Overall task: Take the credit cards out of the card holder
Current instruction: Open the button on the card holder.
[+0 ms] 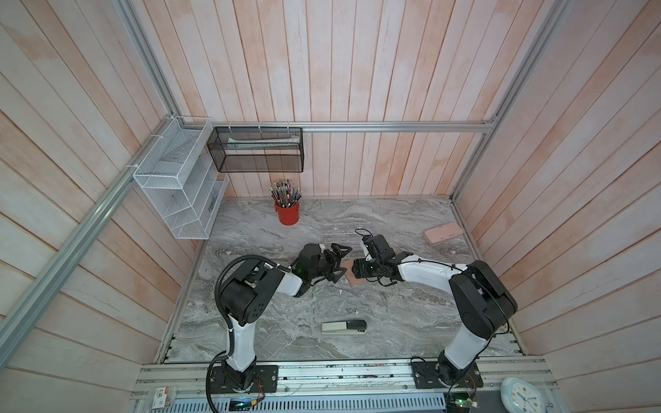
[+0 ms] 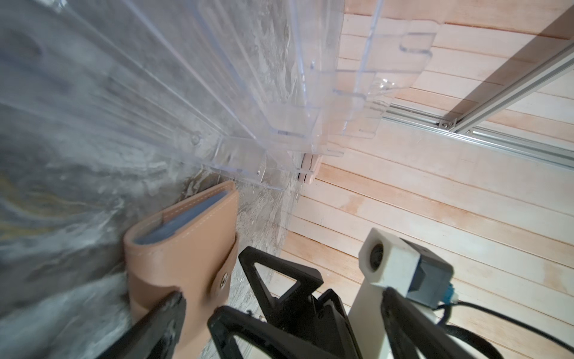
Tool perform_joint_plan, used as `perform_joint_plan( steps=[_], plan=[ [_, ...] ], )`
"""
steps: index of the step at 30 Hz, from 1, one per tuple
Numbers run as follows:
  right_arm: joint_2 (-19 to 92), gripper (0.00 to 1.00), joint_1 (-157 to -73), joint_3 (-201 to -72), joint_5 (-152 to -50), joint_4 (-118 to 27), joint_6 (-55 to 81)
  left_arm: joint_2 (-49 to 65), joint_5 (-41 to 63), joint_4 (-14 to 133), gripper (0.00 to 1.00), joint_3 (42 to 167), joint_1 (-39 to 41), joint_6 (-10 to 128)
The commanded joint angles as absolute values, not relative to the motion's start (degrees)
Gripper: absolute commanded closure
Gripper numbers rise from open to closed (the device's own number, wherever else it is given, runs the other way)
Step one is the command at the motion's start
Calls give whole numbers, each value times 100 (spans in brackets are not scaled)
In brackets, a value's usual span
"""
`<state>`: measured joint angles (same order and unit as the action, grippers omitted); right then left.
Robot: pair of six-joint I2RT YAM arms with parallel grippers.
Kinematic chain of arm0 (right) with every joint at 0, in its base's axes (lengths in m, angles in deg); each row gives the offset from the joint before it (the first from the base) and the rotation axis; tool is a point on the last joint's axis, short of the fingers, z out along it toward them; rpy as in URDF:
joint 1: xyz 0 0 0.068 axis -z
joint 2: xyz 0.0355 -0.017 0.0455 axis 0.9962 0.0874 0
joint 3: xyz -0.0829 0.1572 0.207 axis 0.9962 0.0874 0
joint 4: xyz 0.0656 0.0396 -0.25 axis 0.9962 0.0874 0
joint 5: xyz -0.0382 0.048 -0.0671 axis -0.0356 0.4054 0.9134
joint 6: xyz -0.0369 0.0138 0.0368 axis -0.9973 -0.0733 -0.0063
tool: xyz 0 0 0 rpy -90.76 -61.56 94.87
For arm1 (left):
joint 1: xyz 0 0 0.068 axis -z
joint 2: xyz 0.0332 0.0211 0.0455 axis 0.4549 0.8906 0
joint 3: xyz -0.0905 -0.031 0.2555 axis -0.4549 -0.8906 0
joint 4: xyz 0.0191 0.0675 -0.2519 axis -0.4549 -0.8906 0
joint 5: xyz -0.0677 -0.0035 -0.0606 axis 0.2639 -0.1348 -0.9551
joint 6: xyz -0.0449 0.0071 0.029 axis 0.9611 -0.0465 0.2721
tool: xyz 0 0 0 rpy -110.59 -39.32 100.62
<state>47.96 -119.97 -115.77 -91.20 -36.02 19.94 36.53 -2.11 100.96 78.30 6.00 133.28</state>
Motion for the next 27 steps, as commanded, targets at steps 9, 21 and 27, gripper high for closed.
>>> perform_joint_plan(
  steps=[9,21,27],
  plan=[
    [4939,35,-12234,-11744,-8406,-3695,2228,3850,50,10086,0,7667,595,13489],
    [4922,40,-12556,-11640,-7870,-3801,2467,3796,182,10064,0,7460,556,13718],
    [5093,44,-12629,-11877,-7522,-3554,2414,3840,184,10063,0,7468,530,13726]
  ],
)
